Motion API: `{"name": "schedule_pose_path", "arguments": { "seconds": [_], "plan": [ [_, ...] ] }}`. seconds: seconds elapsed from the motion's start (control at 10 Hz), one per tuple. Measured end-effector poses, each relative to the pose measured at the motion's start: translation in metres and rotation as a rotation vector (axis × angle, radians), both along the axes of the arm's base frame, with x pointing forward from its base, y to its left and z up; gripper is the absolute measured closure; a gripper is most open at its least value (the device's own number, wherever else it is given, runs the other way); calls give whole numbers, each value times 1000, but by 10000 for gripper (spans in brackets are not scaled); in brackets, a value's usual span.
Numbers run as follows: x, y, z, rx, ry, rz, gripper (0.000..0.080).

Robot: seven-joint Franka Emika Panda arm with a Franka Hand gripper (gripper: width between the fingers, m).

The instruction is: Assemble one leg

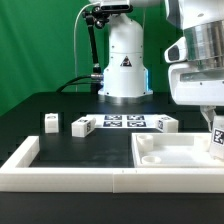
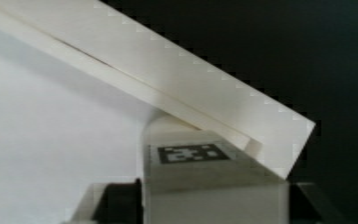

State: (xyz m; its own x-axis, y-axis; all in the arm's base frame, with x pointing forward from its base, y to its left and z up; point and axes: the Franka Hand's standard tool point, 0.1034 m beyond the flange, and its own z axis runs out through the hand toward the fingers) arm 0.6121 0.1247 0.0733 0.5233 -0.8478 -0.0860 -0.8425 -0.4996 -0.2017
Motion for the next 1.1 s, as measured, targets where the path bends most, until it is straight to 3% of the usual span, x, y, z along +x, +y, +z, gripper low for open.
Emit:
{"name": "schedule_pose_path", "arguments": {
  "seconds": [0.1, 0.2, 0.3, 1.1],
  "plan": [
    [0, 0, 0, -5, -7, 37, 419],
    [0, -1, 0, -13, -17, 101, 229],
    [-1, 2, 0, -15, -14, 146, 167],
    [-3, -1, 1, -163, -96, 1053, 151]
  ]
}}
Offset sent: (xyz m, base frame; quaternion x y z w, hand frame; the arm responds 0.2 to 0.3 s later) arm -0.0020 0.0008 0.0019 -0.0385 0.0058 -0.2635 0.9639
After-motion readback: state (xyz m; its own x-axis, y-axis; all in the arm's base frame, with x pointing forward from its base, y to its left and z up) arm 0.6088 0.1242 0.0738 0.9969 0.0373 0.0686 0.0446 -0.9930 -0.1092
